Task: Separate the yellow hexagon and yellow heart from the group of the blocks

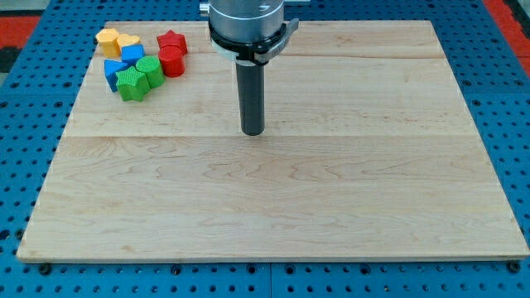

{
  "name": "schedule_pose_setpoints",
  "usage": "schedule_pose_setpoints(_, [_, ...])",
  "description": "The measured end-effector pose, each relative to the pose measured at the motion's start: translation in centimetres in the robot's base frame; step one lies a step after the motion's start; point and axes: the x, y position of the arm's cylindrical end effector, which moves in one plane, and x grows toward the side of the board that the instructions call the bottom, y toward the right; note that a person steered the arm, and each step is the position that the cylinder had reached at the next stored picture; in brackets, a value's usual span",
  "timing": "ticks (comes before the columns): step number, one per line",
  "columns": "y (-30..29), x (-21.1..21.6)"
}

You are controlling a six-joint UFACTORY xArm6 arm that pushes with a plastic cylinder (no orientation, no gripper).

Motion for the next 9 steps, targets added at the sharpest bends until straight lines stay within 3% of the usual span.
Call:
schedule_pose_setpoints(7, [0.2, -0.3])
schedule_pose_setpoints(9, [-1.7, 2.2])
